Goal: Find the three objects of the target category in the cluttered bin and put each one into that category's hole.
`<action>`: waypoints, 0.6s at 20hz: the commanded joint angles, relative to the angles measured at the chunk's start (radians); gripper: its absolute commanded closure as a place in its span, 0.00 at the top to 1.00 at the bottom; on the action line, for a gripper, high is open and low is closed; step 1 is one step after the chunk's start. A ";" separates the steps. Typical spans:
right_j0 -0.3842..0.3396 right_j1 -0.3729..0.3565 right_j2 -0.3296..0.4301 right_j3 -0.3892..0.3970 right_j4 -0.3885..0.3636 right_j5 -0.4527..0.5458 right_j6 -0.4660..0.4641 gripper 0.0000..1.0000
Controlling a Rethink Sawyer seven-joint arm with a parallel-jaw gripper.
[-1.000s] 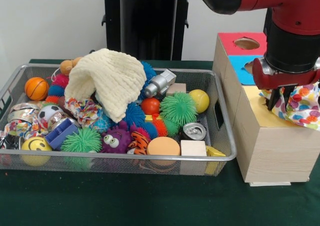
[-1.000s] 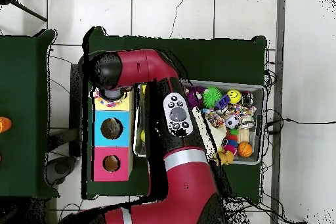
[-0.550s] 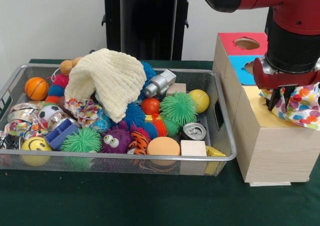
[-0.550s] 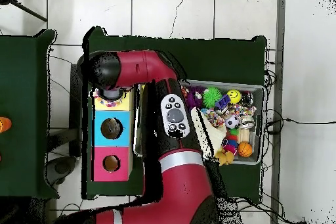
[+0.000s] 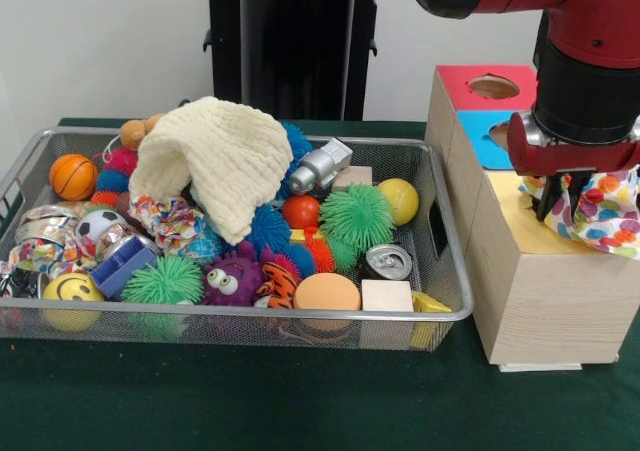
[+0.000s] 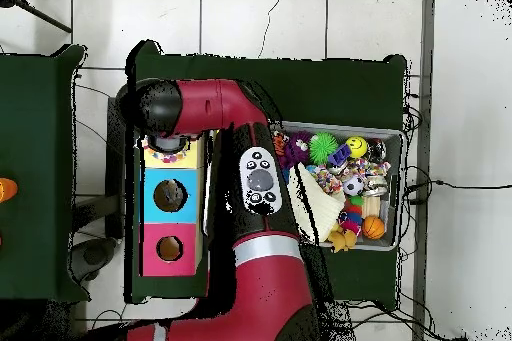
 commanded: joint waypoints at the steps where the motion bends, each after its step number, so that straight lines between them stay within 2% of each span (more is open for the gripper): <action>1: -0.005 0.191 -0.059 0.177 -0.071 -0.302 0.258 0.00; 6: -0.023 0.116 -0.050 0.237 -0.041 -0.239 0.196 0.00; 12: -0.010 0.071 -0.062 0.247 -0.007 -0.184 0.196 0.00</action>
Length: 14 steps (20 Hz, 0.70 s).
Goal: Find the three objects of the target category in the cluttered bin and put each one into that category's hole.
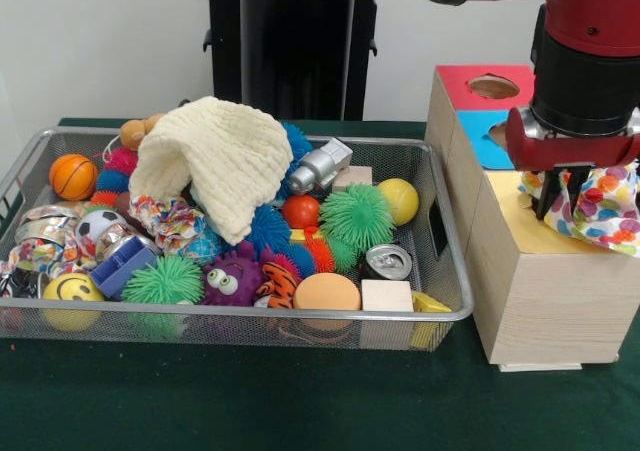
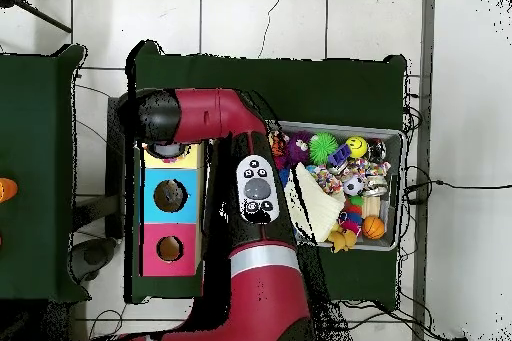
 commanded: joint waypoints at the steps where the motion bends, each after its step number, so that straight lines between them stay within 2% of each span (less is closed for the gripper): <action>1: -0.018 0.095 -0.041 0.182 -0.020 -0.085 0.194 0.00; 5: -0.017 0.065 -0.040 0.196 0.003 -0.066 0.186 0.00; 14: -0.007 -0.023 -0.065 0.239 0.011 -0.116 0.177 0.00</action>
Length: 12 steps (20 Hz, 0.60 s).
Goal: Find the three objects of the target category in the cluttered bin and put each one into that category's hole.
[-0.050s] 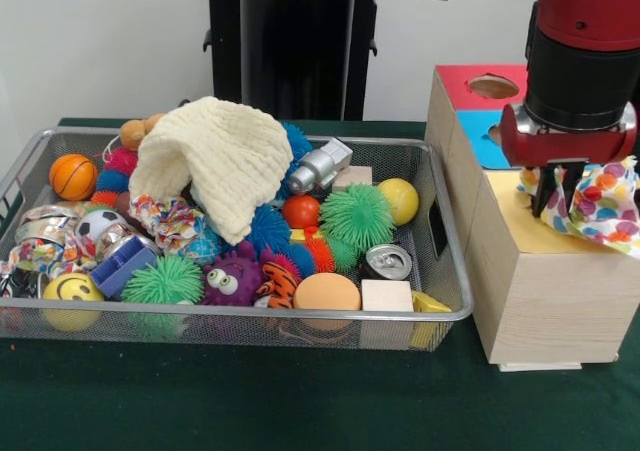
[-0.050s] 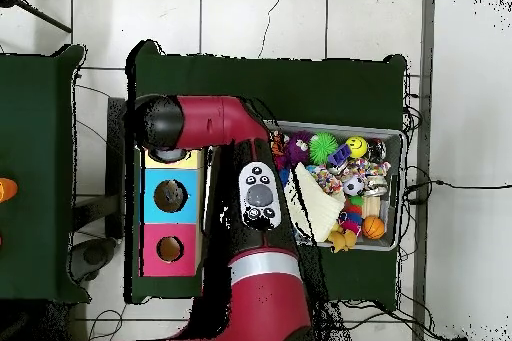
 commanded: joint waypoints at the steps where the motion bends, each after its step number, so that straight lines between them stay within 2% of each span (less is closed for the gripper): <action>1: -0.010 -0.005 -0.044 0.180 -0.018 -0.051 0.179 0.00; 7: 0.020 -0.015 -0.064 0.164 -0.027 -0.116 0.192 0.00; 12: 0.045 0.026 -0.062 0.175 0.003 -0.140 0.223 0.00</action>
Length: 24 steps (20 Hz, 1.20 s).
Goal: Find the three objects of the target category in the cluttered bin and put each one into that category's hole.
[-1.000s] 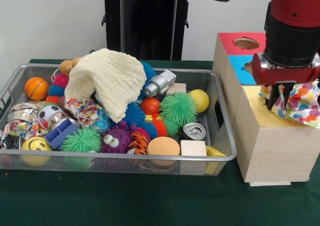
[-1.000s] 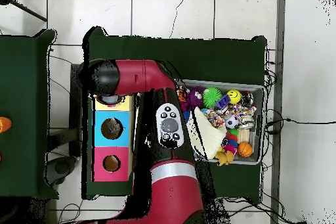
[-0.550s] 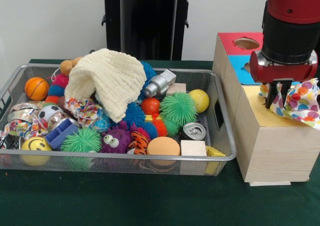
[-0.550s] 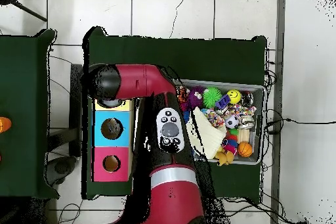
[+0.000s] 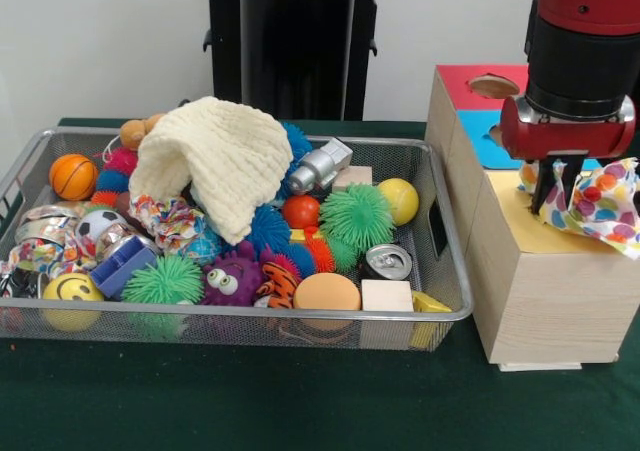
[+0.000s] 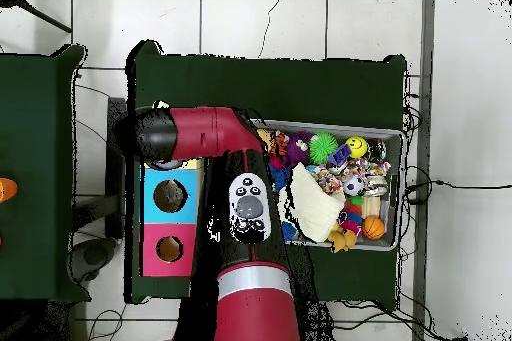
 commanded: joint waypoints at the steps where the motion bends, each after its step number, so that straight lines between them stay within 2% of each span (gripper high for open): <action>1: 0.014 0.061 -0.016 0.137 0.015 -0.065 0.235 0.00; 6: 0.017 0.114 0.015 0.169 0.062 -0.124 0.245 0.00; 10: 0.055 0.161 -0.021 0.141 0.061 -0.169 0.272 0.00; 14: 0.089 0.168 -0.056 0.136 0.070 -0.191 0.288 0.00; 15: 0.104 0.170 -0.075 0.133 0.080 -0.195 0.288 1.00; 24: 0.126 0.189 -0.107 0.137 0.108 -0.224 0.294 1.00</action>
